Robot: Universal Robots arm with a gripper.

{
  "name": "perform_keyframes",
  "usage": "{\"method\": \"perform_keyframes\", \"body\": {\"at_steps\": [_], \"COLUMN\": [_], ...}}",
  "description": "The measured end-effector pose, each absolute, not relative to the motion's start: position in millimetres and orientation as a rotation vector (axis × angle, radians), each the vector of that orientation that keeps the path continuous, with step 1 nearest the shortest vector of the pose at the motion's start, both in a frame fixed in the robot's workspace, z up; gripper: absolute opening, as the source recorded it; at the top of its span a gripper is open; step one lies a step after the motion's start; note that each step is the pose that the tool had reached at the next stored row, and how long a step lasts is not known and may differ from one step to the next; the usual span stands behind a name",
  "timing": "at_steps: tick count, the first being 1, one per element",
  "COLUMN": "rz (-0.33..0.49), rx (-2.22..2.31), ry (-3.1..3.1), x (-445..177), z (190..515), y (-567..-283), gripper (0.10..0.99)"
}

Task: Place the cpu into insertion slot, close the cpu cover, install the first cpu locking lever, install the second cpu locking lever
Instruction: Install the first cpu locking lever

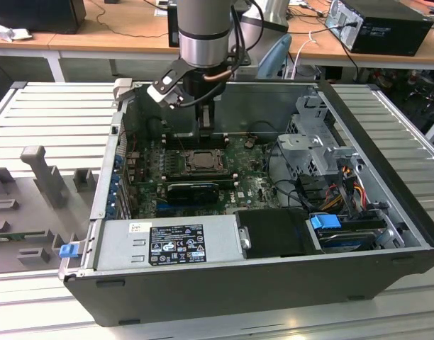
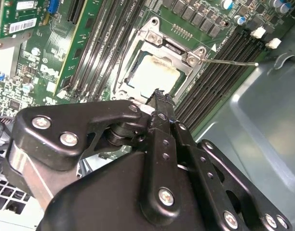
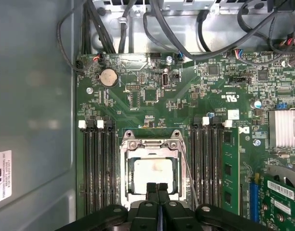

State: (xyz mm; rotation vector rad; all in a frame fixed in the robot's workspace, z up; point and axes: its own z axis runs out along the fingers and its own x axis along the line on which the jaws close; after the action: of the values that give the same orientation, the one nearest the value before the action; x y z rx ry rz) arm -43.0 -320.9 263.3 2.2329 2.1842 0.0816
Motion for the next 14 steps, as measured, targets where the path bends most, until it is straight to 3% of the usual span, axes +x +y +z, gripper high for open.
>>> {"method": "perform_keyframes", "body": {"at_steps": [14], "rz": [0.081], "rx": [2.103], "ry": [2.312], "x": [-43], "z": [281], "y": [-321], "gripper": [0.106]}}
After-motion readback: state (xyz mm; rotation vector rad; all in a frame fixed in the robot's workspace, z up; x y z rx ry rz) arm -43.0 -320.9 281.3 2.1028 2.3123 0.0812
